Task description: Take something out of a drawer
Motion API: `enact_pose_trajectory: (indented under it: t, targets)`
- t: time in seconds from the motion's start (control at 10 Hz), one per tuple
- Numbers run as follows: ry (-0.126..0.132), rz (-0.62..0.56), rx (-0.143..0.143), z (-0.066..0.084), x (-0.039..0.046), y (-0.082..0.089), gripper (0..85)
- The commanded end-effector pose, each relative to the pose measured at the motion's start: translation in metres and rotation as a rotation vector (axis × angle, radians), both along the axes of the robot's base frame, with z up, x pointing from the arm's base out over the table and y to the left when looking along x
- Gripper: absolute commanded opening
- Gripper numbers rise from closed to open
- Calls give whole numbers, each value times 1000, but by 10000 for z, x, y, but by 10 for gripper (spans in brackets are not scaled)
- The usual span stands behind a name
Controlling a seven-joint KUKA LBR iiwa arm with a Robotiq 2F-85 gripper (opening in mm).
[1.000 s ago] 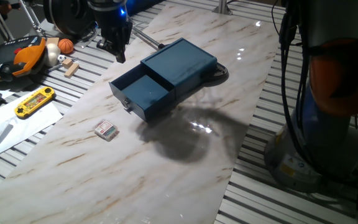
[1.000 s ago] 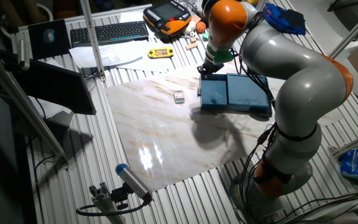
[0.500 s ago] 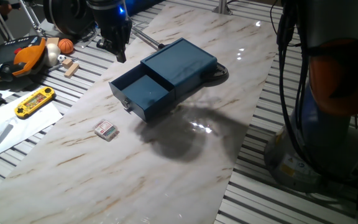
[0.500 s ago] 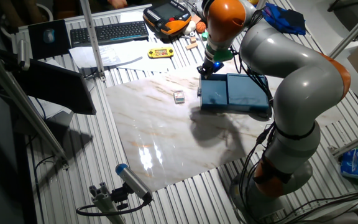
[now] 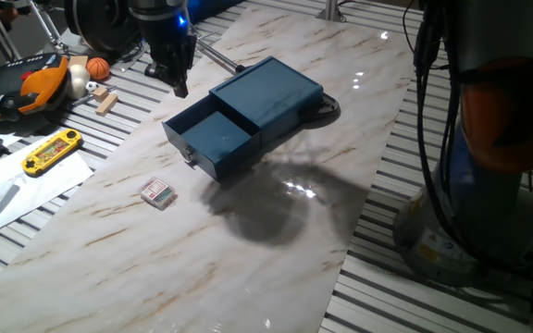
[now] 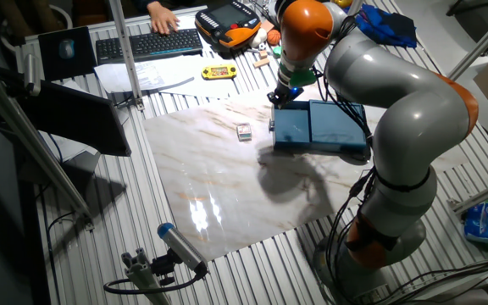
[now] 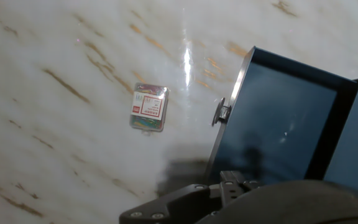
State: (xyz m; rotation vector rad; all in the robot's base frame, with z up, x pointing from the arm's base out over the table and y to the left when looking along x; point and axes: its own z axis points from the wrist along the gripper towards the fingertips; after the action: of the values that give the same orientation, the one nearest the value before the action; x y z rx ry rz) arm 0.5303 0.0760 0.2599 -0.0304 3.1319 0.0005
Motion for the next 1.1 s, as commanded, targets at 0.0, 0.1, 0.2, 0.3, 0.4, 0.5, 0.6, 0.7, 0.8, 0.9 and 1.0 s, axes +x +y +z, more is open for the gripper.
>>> enact_pose_trajectory:
  t: [0.0, 0.1, 0.2, 0.3, 0.4, 0.5, 0.6, 0.7, 0.8, 0.9, 1.0]
  targets:
    - [0, -2, 4, 13, -1, -6, 0]
    - [0, -3, 4, 21, -4, -4, 0]
    - [-3, -5, 4, 21, -5, -2, 0]
    - [-3, -5, 3, 19, -11, 4, 0]
    - [-3, -7, 3, 29, -18, 5, 0]
    - [-3, -7, 0, 34, -15, 0, 0]
    - [-3, -7, -2, 33, -15, 1, 0]
    - [-3, -7, -2, 31, -17, 6, 0]
    - [-5, -8, -2, 29, -19, 9, 0]
    - [-5, -8, -3, 30, -19, 7, 0]
    - [-5, -8, -3, 29, -19, 7, 0]
